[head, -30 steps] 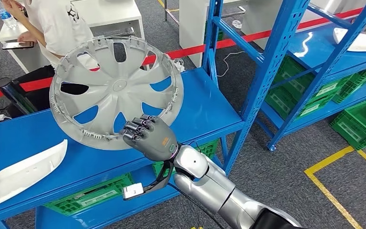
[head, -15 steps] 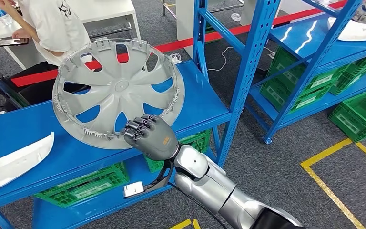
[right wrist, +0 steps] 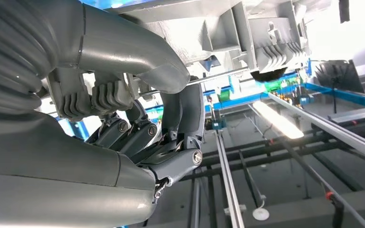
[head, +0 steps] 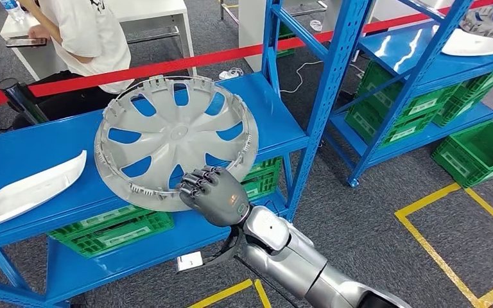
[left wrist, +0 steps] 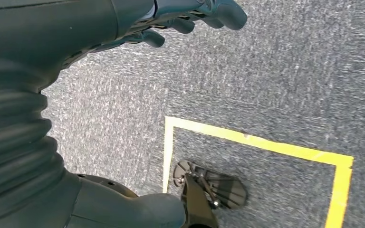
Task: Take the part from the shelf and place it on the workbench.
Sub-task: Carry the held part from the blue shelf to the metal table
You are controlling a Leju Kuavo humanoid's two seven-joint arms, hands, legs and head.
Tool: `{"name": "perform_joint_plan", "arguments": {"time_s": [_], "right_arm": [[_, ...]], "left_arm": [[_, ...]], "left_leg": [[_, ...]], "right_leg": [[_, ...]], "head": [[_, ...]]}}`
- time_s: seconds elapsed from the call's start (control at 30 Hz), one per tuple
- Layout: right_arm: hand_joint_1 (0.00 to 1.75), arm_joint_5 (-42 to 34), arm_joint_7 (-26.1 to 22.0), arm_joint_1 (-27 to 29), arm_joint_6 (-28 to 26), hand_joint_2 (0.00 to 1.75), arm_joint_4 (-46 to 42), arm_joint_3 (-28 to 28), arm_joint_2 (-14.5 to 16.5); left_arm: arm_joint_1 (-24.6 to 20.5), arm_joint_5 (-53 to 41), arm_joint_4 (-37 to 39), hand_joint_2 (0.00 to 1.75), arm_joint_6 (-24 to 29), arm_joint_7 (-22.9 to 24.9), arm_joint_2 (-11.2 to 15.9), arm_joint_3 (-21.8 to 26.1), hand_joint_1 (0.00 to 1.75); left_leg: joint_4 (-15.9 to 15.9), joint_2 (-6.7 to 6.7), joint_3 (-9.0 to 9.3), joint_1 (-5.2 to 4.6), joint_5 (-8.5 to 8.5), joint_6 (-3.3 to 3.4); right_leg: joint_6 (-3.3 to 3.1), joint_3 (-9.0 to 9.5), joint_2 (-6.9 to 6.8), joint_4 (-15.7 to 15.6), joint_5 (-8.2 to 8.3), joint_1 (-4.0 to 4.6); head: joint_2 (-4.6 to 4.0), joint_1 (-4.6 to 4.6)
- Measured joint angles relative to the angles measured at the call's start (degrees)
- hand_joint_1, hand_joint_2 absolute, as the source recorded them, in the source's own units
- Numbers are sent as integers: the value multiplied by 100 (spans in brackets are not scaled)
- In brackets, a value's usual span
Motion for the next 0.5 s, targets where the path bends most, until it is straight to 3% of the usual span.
{"name": "perform_joint_plan", "arguments": {"time_s": [0.07,0.17,0.2,0.27,0.33,0.37,0.4,0.43,0.47,0.5], "right_arm": [[175,-34,-25,37,24,175,-66,0,-32],[175,-66,-41,64,94,175,-110,0,-74],[175,-73,-42,65,120,175,-118,0,-83],[175,-84,-42,66,155,175,-135,0,-102],[175,-96,-44,67,172,175,-145,0,-125],[175,-104,-46,67,179,175,-146,0,-138],[175,-113,-51,67,185,175,-147,0,-150],[175,-122,-59,67,191,175,-149,0,-161],[175,-131,-68,67,196,175,-156,0,-169],[175,-139,-80,70,198,175,-173,0,-176]], "left_arm": [[-1,-4,-1,175,59,-24,-8,0,0],[3,6,-2,175,152,-49,-13,0,0],[7,22,-1,175,176,-51,-14,1,0],[10,61,0,175,204,-54,-16,2,0],[9,97,0,175,214,-69,-17,3,0],[8,119,0,175,214,-92,-16,5,0],[7,147,0,175,204,-124,-17,10,0],[5,174,0,175,189,-164,-17,19,0],[0,197,-1,175,168,-206,-17,28,0],[-11,224,-3,175,146,-244,-16,38,0]], "left_leg": [[50,-1,-67,-11,66,-67],[59,-14,-99,-3,133,-178],[136,-21,-137,4,28,-212],[606,-30,-294,24,-465,-272],[1312,-29,-443,36,-925,-312],[1550,-29,-440,37,-976,-318],[1612,-29,-357,36,-899,-314],[1470,-29,-175,35,-750,-297],[1146,-32,104,32,-615,-266],[705,-38,431,20,-590,-225]], "right_leg": [[-73,288,6,-464,-60,26],[-211,221,2,-525,25,26],[-261,174,-7,-537,79,17],[-321,45,-19,-546,200,5],[-327,-111,-19,-542,331,8],[-321,-190,-20,-539,398,10],[-311,-267,-21,-535,463,12],[-299,-346,-20,-533,527,14],[-286,-413,-20,-531,589,15],[-264,-468,-20,-529,645,20]], "head": [[0,14],[-1,32],[-1,27],[0,10],[0,3],[-1,4],[-1,4],[-1,4],[-1,4],[-1,5]]}}
